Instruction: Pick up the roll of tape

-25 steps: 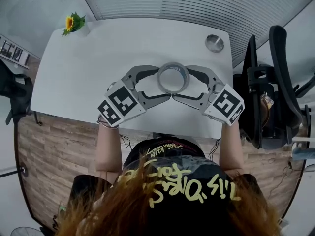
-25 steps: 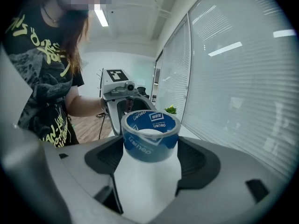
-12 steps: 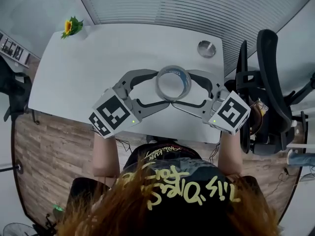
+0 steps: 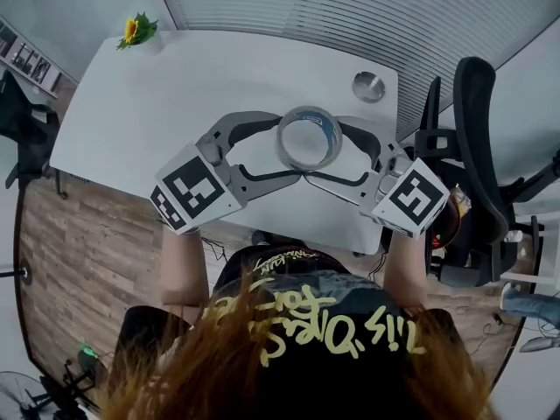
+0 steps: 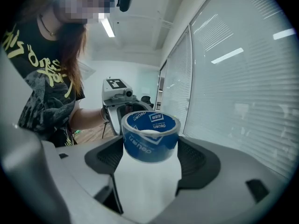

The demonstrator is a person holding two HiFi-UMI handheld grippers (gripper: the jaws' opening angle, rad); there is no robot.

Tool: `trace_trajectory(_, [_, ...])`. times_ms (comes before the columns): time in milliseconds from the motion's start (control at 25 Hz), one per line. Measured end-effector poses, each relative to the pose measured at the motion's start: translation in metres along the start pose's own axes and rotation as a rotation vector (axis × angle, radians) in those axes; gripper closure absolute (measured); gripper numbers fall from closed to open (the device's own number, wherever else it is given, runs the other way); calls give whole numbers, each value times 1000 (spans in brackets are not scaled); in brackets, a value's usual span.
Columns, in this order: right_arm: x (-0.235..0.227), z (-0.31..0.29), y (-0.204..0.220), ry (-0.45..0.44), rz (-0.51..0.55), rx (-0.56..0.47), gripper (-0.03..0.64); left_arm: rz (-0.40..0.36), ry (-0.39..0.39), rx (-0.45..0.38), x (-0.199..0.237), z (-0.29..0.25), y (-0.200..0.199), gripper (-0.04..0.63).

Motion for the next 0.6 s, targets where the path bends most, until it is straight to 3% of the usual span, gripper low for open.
trace_trajectory(600, [-5, 8, 0, 19, -35, -40, 265, 24, 24, -44, 2, -6, -5, 262])
Point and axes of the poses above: the fingertips, and each gripper's own axes: z backward along the fingers, x to its left, y out of its underside, the point moved 7 cm from there along z, backward along the fingers, and after that the axes turned 8 degrees about -x, right-handed, at the moved point
